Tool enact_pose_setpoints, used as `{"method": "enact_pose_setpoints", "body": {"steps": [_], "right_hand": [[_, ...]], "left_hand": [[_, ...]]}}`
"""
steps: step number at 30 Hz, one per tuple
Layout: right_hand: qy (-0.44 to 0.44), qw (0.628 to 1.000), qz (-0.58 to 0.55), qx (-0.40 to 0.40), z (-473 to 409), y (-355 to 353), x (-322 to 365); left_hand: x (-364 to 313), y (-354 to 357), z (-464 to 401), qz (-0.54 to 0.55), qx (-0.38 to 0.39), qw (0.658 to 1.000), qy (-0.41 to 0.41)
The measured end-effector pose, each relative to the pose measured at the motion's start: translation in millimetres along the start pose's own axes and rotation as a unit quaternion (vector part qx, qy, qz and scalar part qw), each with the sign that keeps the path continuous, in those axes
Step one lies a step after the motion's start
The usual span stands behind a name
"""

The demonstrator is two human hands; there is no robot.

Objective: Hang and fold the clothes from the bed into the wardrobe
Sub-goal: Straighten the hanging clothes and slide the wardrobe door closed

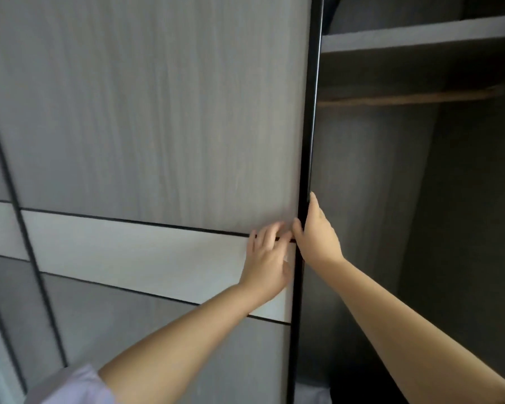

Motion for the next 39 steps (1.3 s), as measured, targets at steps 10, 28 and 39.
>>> {"method": "enact_pose_setpoints", "body": {"steps": [10,28,39], "right_hand": [[-0.158,0.943,0.291,-0.028,67,-14,-87],[0.169,0.973,0.142,-0.064,76,-79,-160],[0.191,0.968,0.125,-0.103,74,-106,-194]], "left_hand": [[-43,-2,-100,-0.301,0.076,0.925,0.22],[-198,71,-127,-0.224,0.08,0.916,0.322],[-238,94,-131,-0.207,0.061,0.917,0.335]]}}
Point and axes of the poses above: each hand's wrist, its own z-axis away from the middle knuckle, its own y-axis out of the palm, x = y × z, the point moved 5 cm from there along -z, towards the middle knuckle, and after that the axes turned 9 degrees about -x, right-handed, at the moved point
